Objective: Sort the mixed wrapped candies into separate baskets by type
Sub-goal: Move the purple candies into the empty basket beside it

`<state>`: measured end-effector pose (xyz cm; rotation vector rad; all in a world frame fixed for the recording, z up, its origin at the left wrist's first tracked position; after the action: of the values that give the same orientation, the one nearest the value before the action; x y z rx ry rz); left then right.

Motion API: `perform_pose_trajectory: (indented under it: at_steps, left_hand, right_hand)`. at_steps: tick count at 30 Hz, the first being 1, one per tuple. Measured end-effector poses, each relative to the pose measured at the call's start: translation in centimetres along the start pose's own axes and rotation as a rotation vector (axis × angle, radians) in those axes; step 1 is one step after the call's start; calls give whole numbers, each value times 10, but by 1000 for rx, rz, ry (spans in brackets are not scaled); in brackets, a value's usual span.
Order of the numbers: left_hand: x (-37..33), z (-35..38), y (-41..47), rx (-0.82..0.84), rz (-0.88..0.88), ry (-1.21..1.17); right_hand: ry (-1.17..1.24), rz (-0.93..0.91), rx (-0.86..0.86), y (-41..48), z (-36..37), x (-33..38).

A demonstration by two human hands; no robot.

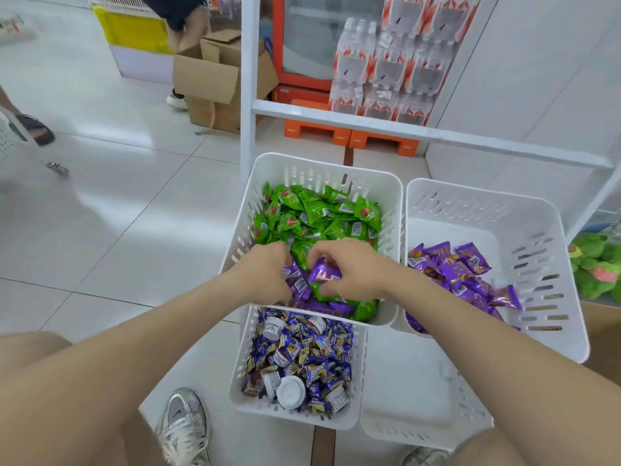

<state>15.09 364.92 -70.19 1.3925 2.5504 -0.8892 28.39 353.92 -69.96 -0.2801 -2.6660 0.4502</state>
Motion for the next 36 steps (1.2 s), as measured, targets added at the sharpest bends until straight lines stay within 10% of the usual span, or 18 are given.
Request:
perform_pose_trajectory:
  at_steps: [7, 14, 24, 36]
  left_hand:
    - [-4, -8, -6, 15, 44, -15]
    - [-2, -24, -6, -47, 105, 76]
    - [1, -1, 1, 26, 155, 107]
    - [-14, -53, -32, -253, 132, -134]
  right_hand:
    - [150, -83, -217, -26, -27, 1]
    - [-134, -119, 240, -26, -7, 9]
    - [-463, -142, 174, -14, 3, 28]
    - [202, 137, -418, -66, -67, 2]
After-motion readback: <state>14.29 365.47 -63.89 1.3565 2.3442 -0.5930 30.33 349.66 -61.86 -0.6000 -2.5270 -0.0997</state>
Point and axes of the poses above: each hand's wrist, its own y-axis towards the middle knuckle, its own z-axis out of the palm, x = y × z, the point moved 4 cm from there along y, towards the middle knuckle, and after that the axes turned 11 degrees about x, right-handed, at the moved point
